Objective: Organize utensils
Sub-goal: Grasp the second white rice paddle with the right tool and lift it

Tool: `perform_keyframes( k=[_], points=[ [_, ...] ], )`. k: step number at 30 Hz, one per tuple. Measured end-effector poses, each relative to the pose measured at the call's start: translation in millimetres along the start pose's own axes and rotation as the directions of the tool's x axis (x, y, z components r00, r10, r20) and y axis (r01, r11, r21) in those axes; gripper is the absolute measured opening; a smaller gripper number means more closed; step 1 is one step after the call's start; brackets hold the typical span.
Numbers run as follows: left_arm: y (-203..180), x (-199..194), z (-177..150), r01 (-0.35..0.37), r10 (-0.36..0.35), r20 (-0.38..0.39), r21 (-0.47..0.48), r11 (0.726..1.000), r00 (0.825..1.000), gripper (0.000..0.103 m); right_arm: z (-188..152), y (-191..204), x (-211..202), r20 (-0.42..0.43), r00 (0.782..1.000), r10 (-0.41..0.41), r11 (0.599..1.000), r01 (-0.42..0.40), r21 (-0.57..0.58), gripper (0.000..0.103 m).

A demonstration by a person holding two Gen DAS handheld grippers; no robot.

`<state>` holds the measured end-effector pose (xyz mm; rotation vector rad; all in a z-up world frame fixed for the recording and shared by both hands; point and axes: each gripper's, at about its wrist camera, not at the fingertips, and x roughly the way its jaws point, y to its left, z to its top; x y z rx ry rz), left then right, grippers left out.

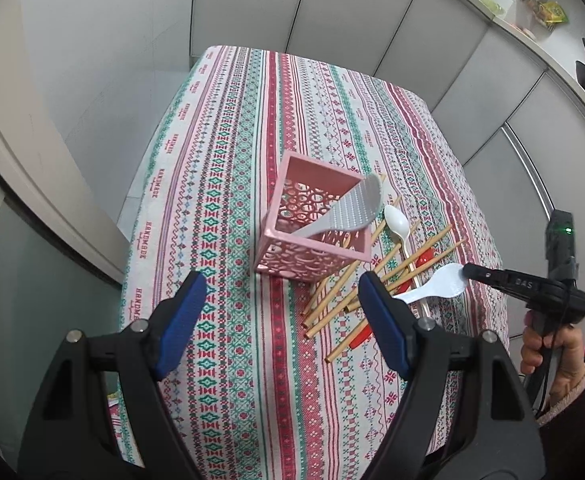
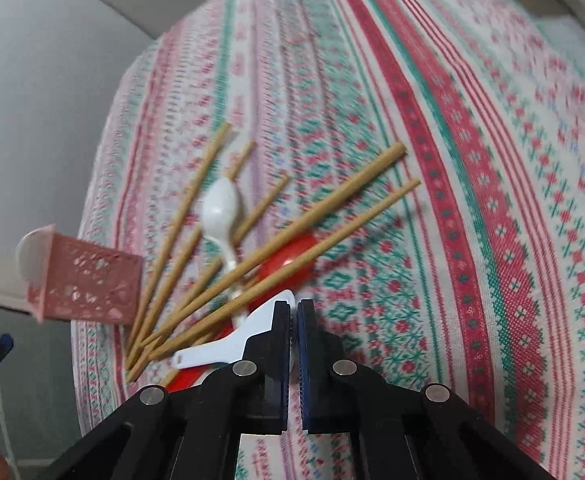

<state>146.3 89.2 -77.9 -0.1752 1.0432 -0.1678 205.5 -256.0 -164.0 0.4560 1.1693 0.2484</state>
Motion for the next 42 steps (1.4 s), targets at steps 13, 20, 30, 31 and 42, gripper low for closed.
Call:
perform_keyframes(
  k=[13,20,30,31,42],
  points=[
    [6,-6,-2,-0.011,0.011,0.004,0.0,1.0,1.0,0.078,-20,96,-73,0.257,0.961,-0.101,0.931,0.183,-0.316,0.001],
    [10,-9,-4,-0.017,0.017,0.004,0.004,1.0,1.0,0.078,-13,137,-117,0.407,0.911,-0.06,0.921,0.208,-0.328,0.001],
    [19,-7,-3,-0.023,0.023,-0.007,-0.009,1.0,1.0,0.078,1,201,-96,0.408,0.913,-0.016,0.875,0.21,-0.436,0.002],
    [19,-7,-3,-0.022,0.022,-0.007,-0.01,1.0,1.0,0.078,1,206,-92,0.405,0.914,-0.02,0.867,0.217,-0.448,0.002],
    [28,-3,0,-0.024,0.024,-0.024,-0.026,0.999,0.999,0.078,5,246,-21,0.331,0.939,-0.093,0.762,0.281,-0.583,0.002]
  ],
)
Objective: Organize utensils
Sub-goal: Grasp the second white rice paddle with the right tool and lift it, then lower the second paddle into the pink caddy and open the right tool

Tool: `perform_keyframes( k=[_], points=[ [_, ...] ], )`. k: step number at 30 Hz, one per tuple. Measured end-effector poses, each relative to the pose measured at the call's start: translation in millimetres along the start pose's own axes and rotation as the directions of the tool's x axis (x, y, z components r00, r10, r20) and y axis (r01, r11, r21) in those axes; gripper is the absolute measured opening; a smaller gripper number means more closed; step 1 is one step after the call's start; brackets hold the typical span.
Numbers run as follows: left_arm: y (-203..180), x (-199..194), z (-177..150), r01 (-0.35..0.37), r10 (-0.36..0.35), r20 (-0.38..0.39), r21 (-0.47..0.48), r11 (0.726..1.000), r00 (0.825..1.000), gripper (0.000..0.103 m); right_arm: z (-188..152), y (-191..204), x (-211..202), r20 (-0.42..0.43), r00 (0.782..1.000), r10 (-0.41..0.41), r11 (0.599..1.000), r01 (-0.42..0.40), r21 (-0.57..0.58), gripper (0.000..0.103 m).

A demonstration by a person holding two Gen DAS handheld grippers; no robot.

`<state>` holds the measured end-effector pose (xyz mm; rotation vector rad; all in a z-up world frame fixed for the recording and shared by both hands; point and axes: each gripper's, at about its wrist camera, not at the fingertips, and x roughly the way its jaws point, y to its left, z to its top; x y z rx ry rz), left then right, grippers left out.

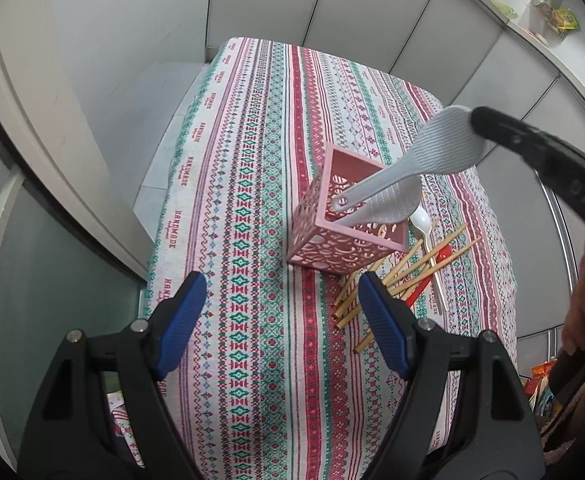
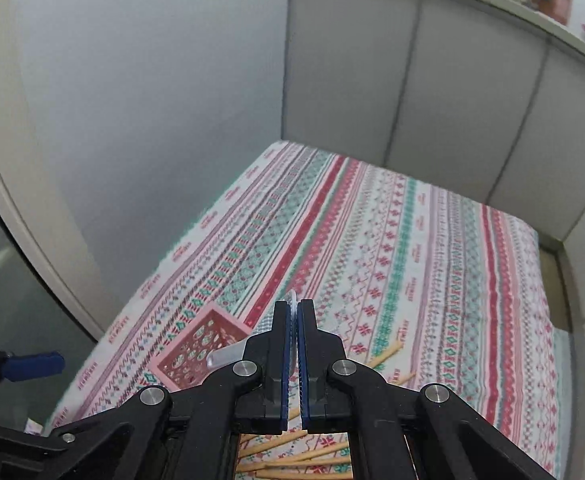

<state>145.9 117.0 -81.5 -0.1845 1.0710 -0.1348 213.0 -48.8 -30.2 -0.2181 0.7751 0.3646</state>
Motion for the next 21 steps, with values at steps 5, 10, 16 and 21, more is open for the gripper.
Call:
perform_keyframes(
  k=[5,10,16,21],
  points=[
    [2,3,0,0.001,-0.001,-0.011,-0.003,1.0,1.0,0.078,3,6,29,-0.086,0.996,0.039,0.999,-0.04,-0.02,0.002],
    [3,5,1,0.003,-0.003,-0.016,-0.006,1.0,1.0,0.078,3,1,47,-0.135,0.987,0.088,0.996,-0.087,0.011,0.002],
    [2,7,0,0.0,0.0,-0.024,0.003,1.0,1.0,0.078,4,-7,51,-0.106,0.981,0.164,0.983,-0.153,0.105,0.004],
    [-1,8,-1,0.0,0.001,-0.028,0.014,1.0,1.0,0.078,6,-24,37,-0.054,0.973,0.223,0.956,-0.207,0.207,0.038]
  ],
)
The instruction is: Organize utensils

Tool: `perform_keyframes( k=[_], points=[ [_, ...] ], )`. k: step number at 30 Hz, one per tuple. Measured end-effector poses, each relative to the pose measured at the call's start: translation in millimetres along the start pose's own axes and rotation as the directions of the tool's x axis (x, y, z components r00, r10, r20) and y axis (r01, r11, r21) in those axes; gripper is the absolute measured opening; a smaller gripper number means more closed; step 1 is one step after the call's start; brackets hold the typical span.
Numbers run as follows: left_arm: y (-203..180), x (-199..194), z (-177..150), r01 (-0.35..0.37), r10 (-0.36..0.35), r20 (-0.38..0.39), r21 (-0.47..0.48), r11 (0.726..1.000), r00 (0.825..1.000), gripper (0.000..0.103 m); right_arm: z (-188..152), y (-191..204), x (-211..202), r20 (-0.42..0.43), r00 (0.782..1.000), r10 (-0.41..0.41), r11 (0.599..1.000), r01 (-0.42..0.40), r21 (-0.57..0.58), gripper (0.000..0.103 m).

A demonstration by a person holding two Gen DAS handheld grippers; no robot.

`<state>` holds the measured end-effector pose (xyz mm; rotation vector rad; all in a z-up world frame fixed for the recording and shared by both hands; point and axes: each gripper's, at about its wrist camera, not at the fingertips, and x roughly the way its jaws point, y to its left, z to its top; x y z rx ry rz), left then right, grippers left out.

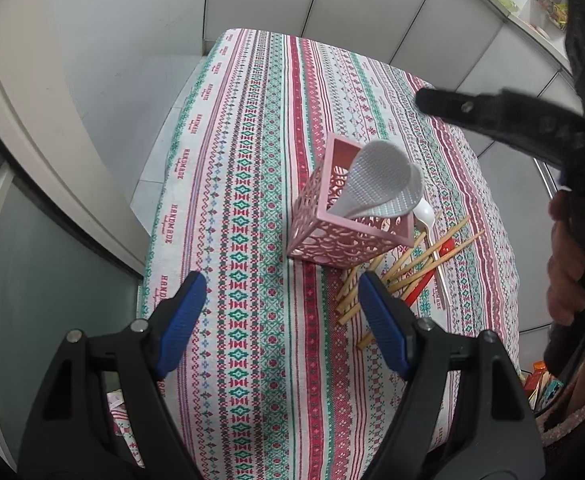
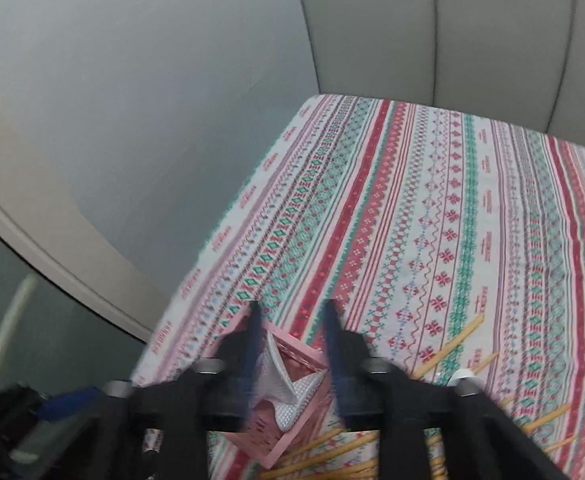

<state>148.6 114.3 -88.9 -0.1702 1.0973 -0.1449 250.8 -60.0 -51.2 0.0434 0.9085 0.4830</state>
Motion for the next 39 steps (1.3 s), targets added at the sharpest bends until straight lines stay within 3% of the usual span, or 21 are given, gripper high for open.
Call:
perform_keyframes(
  k=[7,15,28,35,39],
  points=[
    [-5,-3,-2,0.004,-0.004,0.006,0.023,1.0,1.0,0.078,-8,-16,-35,0.016,0.999,-0.035,0.999,0.034,0.026,0.04],
    [-22,1,-7,-0.01,0.011,-0.002,0.083,0.997,1.0,0.078,-49,-64,-62,-0.044,0.995,-0.092,0.989,0.097,0.11,0.048],
    [-40,1,-15,0.026,-0.024,-0.018,0.133,0.991,1.0,0.078,-97,-112,-79,-0.14,0.972,-0.189,0.965,0.211,0.158,0.075],
    [-55,6,-20,0.056,-0.05,-0.046,0.164,0.985,0.998,0.079,-114,-151,-74,-0.203,0.95,-0.237,0.93,0.283,0.237,0.078],
    [-61,7,-20,0.054,-0.046,-0.044,0.178,0.983,0.998,0.079,-122,-178,-71,-0.22,0.95,-0.221,0.899,0.286,0.333,0.078]
  ],
)
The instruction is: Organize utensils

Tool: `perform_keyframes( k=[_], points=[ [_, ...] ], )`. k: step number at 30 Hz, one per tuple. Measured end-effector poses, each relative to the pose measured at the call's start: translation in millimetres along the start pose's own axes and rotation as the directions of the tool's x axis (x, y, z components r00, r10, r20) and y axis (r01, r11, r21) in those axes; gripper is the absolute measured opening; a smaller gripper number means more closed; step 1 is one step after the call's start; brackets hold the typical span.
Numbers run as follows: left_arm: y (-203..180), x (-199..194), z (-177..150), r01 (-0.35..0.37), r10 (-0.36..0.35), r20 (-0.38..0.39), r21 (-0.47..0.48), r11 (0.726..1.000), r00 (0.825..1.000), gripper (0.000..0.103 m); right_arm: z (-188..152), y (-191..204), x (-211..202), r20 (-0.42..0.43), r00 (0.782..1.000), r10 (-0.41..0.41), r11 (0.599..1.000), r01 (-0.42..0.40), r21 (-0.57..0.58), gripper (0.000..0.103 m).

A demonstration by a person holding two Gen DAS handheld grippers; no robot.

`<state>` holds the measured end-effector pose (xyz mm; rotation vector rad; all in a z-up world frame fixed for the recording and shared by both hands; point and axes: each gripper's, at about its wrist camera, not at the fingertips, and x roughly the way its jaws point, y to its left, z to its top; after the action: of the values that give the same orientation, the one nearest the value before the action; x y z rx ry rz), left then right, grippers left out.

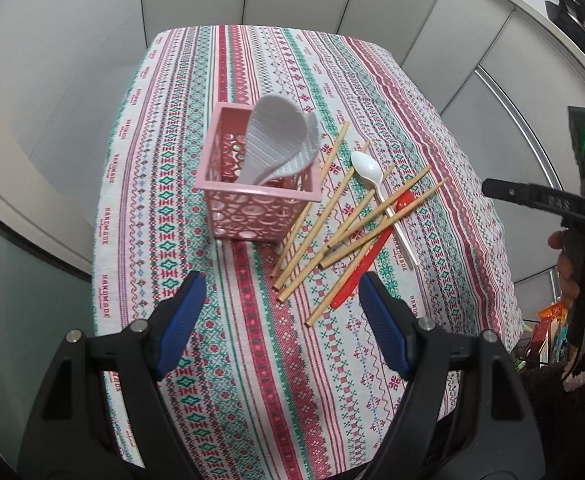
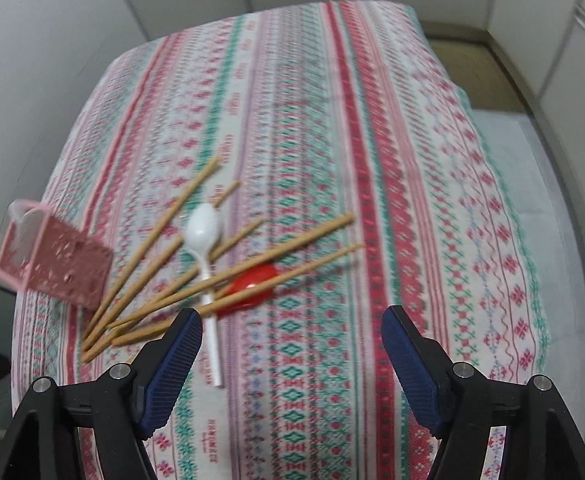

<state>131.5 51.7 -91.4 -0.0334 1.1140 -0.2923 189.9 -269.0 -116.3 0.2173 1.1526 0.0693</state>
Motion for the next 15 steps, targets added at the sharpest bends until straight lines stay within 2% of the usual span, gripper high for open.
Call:
perform_keyframes(
  k=[3,4,8,10,15],
  points=[
    [-4,2,0,0.001,-0.001,0.0,0.014,1.0,1.0,0.079,2,-16,10,-0.01,0.999,0.034,0.995,-0.033,0.094,0.078],
    [-6,2,0,0.001,-0.001,-0.001,0.019,1.0,1.0,0.079,3,-23,15,-0.01,0.998,0.06,0.988,-0.058,0.14,0.074],
    [-11,4,-1,0.015,-0.015,-0.008,0.045,0.999,1.0,0.079,3,-41,37,-0.028,0.983,0.183,0.938,-0.166,0.304,0.047],
    [-12,5,-1,0.019,-0.018,-0.012,0.051,0.999,1.0,0.079,3,-43,49,-0.031,0.976,0.217,0.916,-0.192,0.351,0.043],
    [-12,7,-2,0.024,-0.023,-0.023,0.06,0.998,0.999,0.079,6,-41,68,-0.023,0.965,0.263,0.885,-0.231,0.405,0.042]
  ],
)
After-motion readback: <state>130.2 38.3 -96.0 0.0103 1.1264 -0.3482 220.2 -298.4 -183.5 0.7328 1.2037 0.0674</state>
